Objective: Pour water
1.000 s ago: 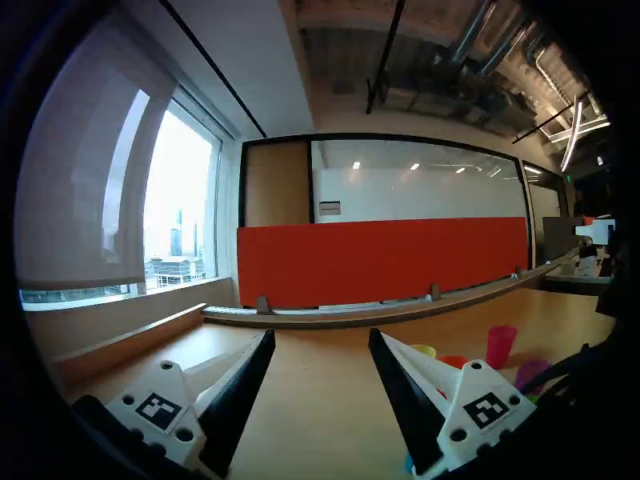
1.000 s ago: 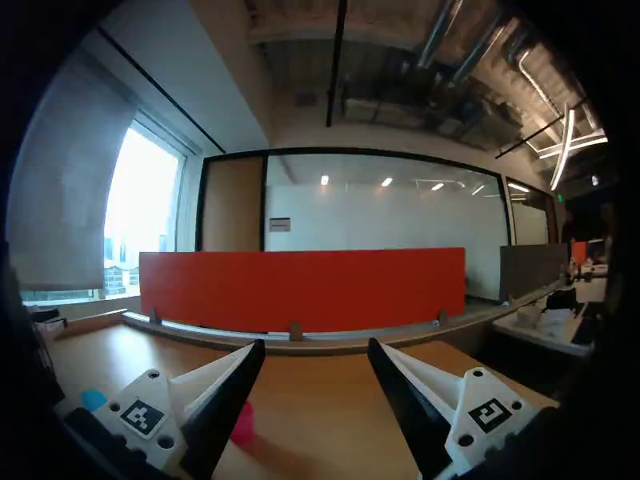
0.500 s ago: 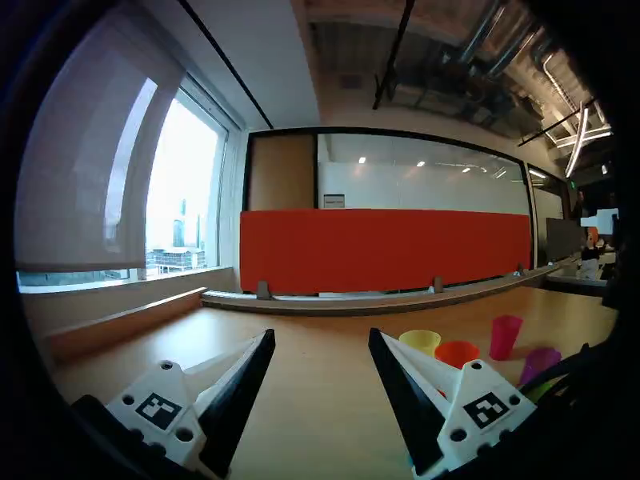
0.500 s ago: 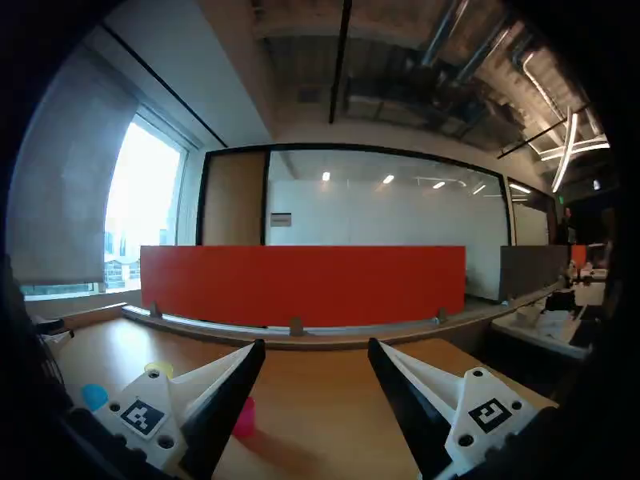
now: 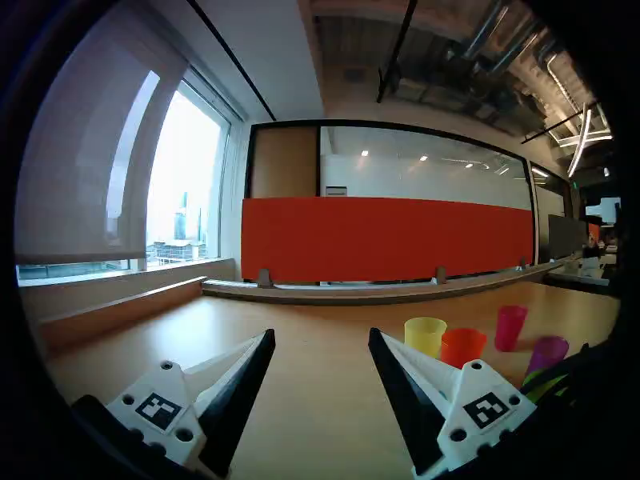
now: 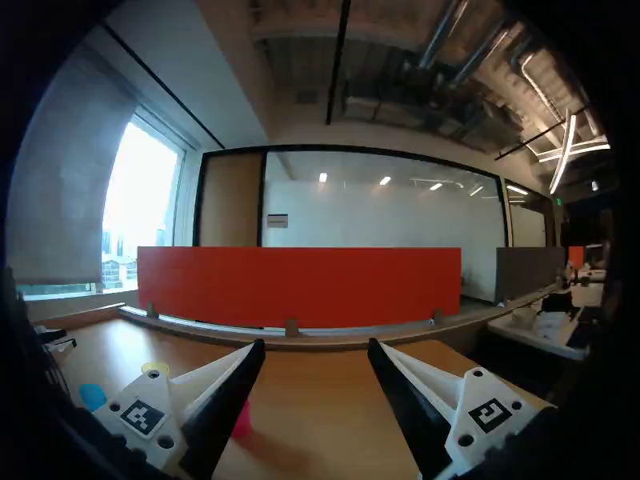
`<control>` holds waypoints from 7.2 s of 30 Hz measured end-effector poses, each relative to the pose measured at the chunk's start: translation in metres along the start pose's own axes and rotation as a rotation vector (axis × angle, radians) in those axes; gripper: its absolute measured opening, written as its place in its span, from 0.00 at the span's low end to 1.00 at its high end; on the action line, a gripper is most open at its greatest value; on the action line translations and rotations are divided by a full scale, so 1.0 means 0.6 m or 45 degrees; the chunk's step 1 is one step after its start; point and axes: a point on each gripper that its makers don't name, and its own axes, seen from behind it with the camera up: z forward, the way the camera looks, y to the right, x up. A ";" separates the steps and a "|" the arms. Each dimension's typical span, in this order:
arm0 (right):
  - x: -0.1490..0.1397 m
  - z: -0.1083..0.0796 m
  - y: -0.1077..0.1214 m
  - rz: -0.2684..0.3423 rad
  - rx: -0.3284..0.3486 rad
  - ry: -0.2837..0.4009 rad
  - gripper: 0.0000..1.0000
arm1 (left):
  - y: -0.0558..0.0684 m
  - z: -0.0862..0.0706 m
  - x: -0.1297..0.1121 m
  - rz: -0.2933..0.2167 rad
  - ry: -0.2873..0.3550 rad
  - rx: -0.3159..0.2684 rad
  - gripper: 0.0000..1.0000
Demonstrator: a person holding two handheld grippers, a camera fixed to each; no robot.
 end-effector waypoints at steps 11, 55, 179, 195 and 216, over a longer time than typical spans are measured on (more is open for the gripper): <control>0.003 0.000 0.002 0.002 0.002 0.003 0.99 | -0.005 0.002 -0.019 0.010 -0.032 0.004 0.86; -0.014 -0.020 0.030 -0.039 -0.019 0.033 0.99 | 0.002 0.007 -0.024 0.017 -0.043 -0.014 0.86; -0.230 0.020 0.014 0.008 0.029 -0.092 1.00 | 0.002 0.007 -0.024 0.017 -0.042 -0.014 0.86; -0.230 0.020 0.015 0.007 0.029 -0.092 1.00 | 0.002 0.007 -0.024 0.017 -0.043 -0.014 0.86; -0.231 0.019 0.016 0.007 0.029 -0.092 1.00 | 0.000 0.007 -0.024 0.017 -0.043 -0.015 0.86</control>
